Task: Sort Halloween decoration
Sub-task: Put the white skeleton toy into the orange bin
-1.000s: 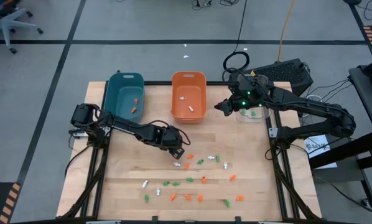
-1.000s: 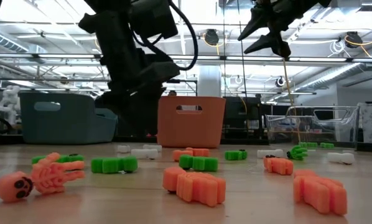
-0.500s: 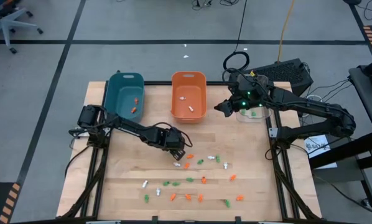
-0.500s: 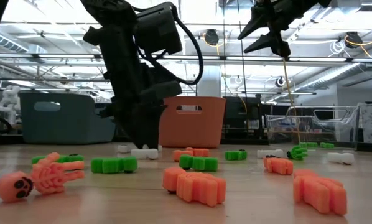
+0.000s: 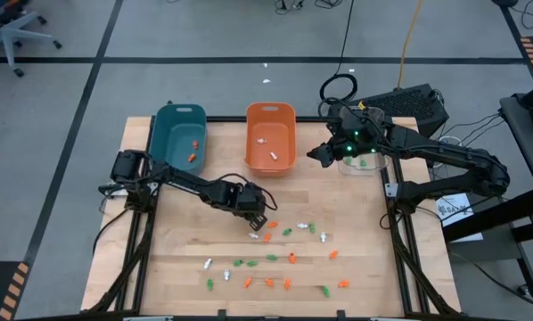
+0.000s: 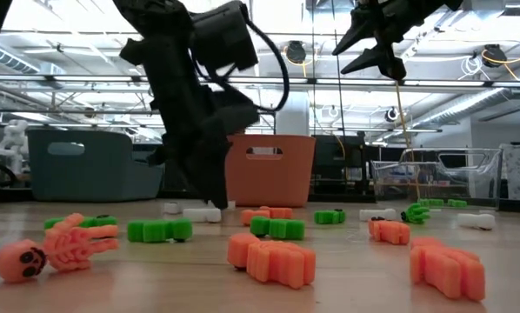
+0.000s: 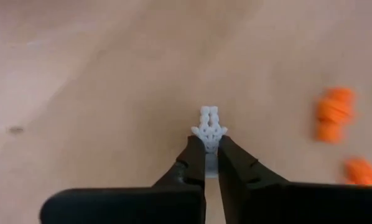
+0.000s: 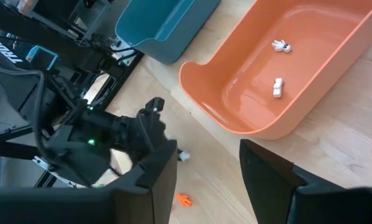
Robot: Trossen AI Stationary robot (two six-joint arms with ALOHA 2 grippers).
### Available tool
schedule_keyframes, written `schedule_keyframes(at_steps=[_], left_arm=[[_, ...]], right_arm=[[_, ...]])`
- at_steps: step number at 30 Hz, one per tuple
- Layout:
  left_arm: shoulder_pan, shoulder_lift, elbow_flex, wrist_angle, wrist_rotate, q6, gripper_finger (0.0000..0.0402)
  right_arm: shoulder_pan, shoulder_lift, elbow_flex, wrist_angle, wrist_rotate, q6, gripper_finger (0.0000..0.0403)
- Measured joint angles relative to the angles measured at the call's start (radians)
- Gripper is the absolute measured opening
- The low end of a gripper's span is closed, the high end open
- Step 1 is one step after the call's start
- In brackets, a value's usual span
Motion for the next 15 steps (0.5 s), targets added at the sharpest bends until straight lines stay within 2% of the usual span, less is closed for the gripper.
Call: schedule_keyframes(at_steps=[9,15], left_arm=[[0.006,-0.199,0.0,-0.036,0.089,0.086,0.0005],[0.022,-0.35,0.0,-0.072,0.184,0.131,0.0004]], right_arm=[[0.0,0.0,0.0,0.001,0.0,0.003,0.0157],[0.0,0.0,0.0,0.009,0.001,0.003,0.0157]])
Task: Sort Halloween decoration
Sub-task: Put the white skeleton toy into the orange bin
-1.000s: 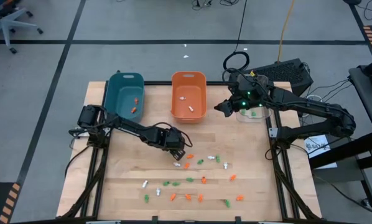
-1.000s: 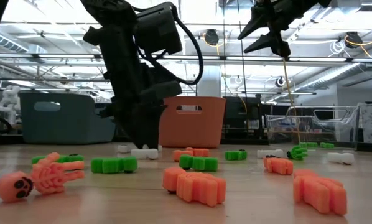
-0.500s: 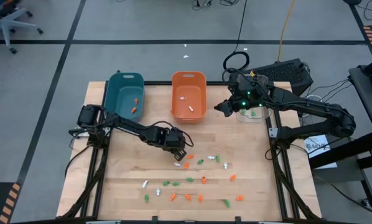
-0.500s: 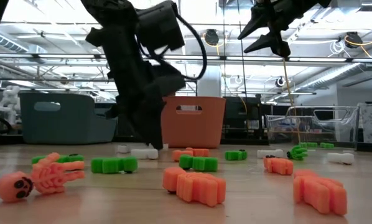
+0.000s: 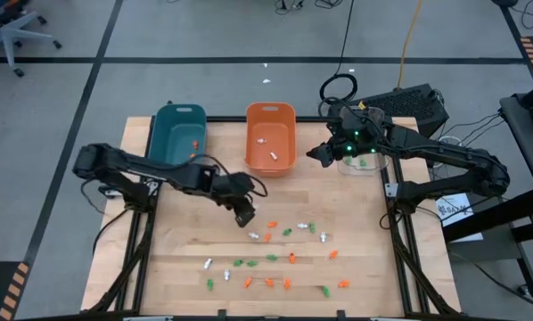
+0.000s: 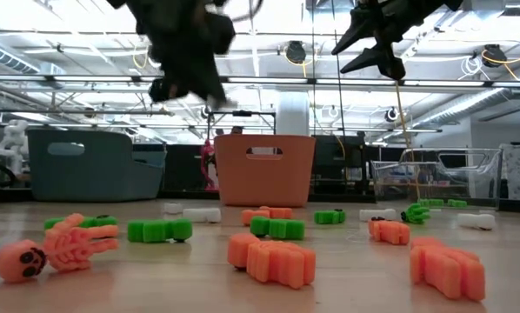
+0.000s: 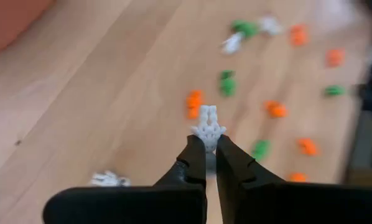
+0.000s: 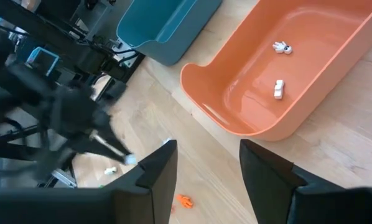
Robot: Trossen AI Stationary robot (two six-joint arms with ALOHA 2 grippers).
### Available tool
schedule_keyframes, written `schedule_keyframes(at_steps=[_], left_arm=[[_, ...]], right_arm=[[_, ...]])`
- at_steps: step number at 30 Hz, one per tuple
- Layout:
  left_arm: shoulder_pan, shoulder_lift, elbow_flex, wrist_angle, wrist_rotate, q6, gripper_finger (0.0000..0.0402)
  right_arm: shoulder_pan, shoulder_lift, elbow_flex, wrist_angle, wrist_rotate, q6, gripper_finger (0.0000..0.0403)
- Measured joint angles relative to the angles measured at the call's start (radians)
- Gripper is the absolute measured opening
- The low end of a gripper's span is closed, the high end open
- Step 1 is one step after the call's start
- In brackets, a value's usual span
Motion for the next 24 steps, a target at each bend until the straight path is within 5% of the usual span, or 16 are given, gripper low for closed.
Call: schedule_keyframes(at_steps=[11,24], left_arm=[[0.0,-0.272,0.0,0.036,0.044,0.032,0.0003],[-0.003,-0.517,0.0,0.106,-0.188,0.206,0.0002]], right_arm=[[0.0,0.0,0.0,0.015,0.013,0.011,0.0157],[0.027,0.0,0.0,0.097,0.084,0.02,0.0157]])
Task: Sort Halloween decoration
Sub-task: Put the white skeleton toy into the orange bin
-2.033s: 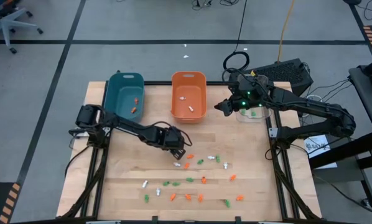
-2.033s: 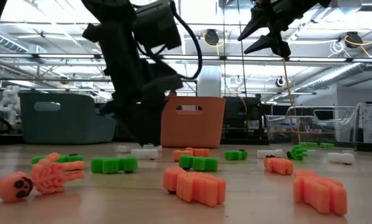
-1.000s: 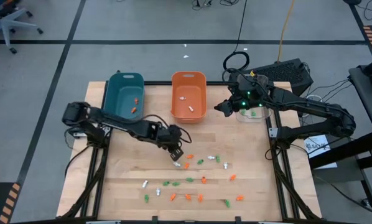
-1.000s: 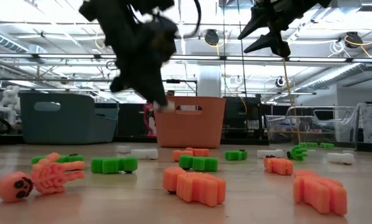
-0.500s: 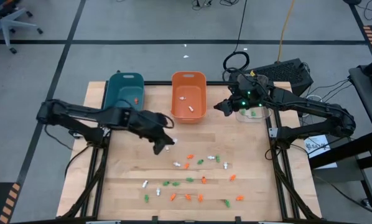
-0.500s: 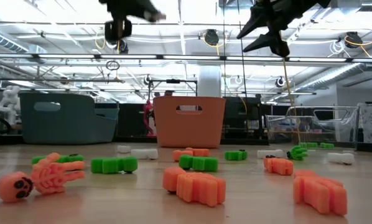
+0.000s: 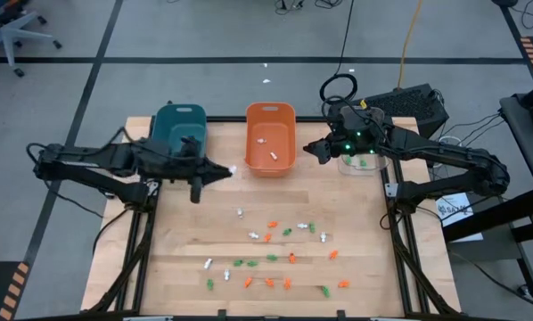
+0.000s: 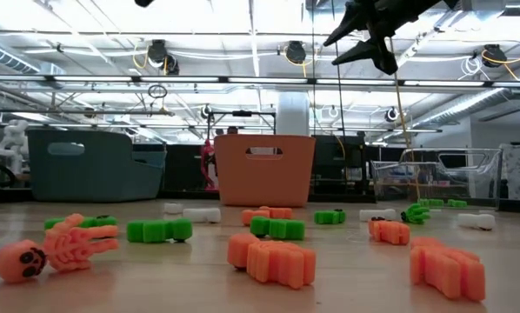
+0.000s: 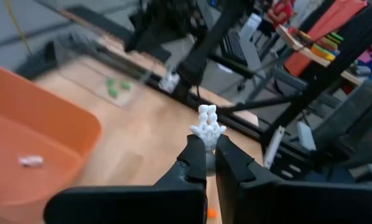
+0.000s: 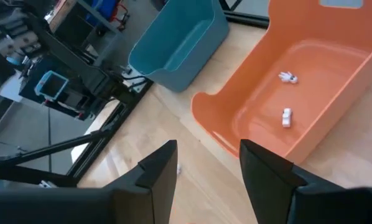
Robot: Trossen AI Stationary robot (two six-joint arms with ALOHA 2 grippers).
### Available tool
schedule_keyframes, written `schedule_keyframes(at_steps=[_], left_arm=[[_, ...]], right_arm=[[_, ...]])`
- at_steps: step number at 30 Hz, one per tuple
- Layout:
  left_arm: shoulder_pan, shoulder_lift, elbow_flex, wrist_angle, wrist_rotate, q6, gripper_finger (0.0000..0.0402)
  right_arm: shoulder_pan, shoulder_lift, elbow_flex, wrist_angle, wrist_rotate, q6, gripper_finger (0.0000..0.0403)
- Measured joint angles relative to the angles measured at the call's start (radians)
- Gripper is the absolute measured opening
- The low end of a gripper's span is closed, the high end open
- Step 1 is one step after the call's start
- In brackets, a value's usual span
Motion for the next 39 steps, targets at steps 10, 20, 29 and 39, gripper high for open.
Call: schedule_keyframes(at_steps=[10,20,29,39], left_arm=[[0.0,-0.069,0.0,0.006,-0.058,0.009,0.0002],[0.0,-0.07,0.0,0.012,-0.101,0.007,0.0002],[0.0,-0.07,0.0,0.012,-0.117,0.006,0.0002],[0.004,-0.038,0.002,0.03,-0.197,-0.001,0.0002]], right_arm=[[0.001,0.0,0.0,-0.001,-0.034,-0.021,0.0157],[0.036,0.0,0.0,-0.001,-0.033,-0.049,0.0157],[0.059,0.0,0.0,-0.002,-0.031,-0.049,0.0157],[0.059,0.0,0.0,-0.003,-0.029,-0.049,0.0157]])
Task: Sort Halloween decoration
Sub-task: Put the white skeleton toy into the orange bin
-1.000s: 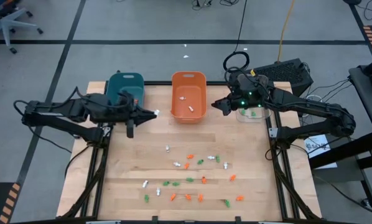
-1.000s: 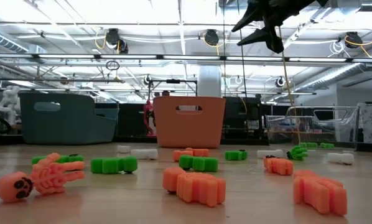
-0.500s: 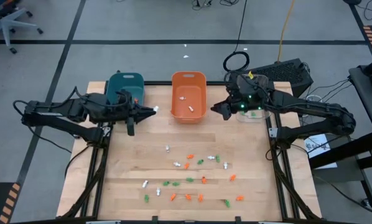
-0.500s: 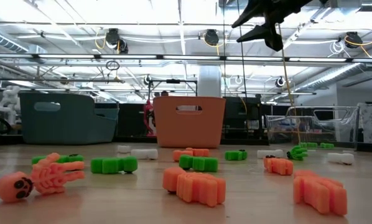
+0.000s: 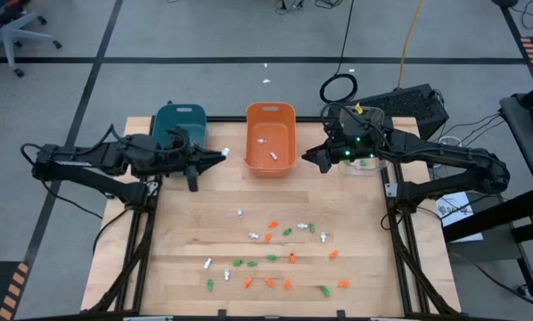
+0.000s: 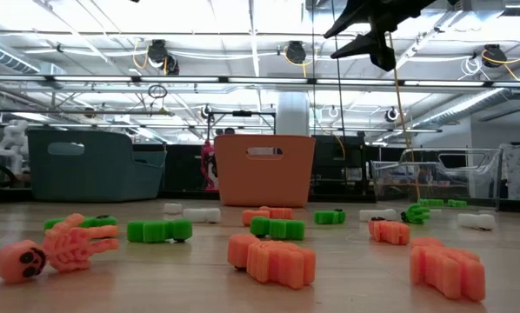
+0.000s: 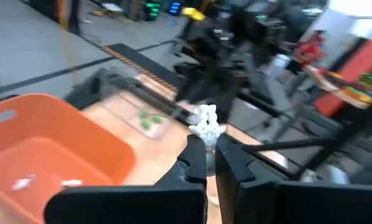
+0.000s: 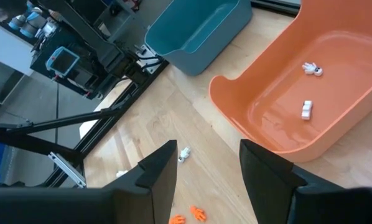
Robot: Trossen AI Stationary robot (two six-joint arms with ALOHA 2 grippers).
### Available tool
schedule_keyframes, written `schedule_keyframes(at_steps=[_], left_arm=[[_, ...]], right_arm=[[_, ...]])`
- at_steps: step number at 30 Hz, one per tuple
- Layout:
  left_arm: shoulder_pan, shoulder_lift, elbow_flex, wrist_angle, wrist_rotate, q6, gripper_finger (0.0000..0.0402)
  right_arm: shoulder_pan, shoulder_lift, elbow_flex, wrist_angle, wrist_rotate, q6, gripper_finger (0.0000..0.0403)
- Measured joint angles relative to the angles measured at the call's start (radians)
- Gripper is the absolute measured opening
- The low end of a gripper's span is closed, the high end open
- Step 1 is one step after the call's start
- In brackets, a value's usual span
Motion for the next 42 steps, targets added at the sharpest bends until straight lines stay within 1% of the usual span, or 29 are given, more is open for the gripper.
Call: schedule_keyframes(at_steps=[3,8,13,19,25,28,31,35,39,42], left_arm=[[0.019,0.036,0.0,0.032,-0.034,0.007,0.0002],[0.082,0.117,0.0,0.117,-0.033,0.008,0.0002],[0.165,0.21,0.003,0.223,0.005,0.015,0.0002],[0.284,0.328,0.081,0.22,0.085,0.075,0.0002],[0.402,0.457,0.151,0.219,0.151,0.142,0.0002],[0.447,0.528,0.186,0.219,0.164,0.202,0.0002],[0.49,0.604,0.209,0.221,0.164,0.226,0.0002],[0.539,0.697,0.211,0.217,0.17,0.198,0.0005],[0.56,0.754,0.211,0.217,0.218,0.11,0.0025],[0.557,0.776,0.212,0.219,0.203,0.081,0.004]], right_arm=[[0.0,0.0,0.0,-0.01,0.0,0.0,0.0157],[0.0,0.0,0.0,-0.055,-0.005,0.0,0.0157],[0.0,-0.004,0.0,-0.077,-0.073,-0.044,0.0157],[-0.001,-0.032,0.0,-0.164,-0.083,-0.126,0.0157],[-0.004,-0.054,0.0,-0.24,-0.08,-0.261,0.0157],[-0.013,-0.057,0.0,-0.252,-0.079,-0.332,0.0157],[-0.027,-0.057,0.0,-0.26,-0.079,-0.379,0.0157],[-0.038,-0.057,0.0,-0.287,-0.079,-0.45,0.0157],[-0.043,-0.057,0.0,-0.336,-0.079,-0.502,0.0157],[-0.043,-0.057,0.0,-0.355,-0.079,-0.524,0.0157]])
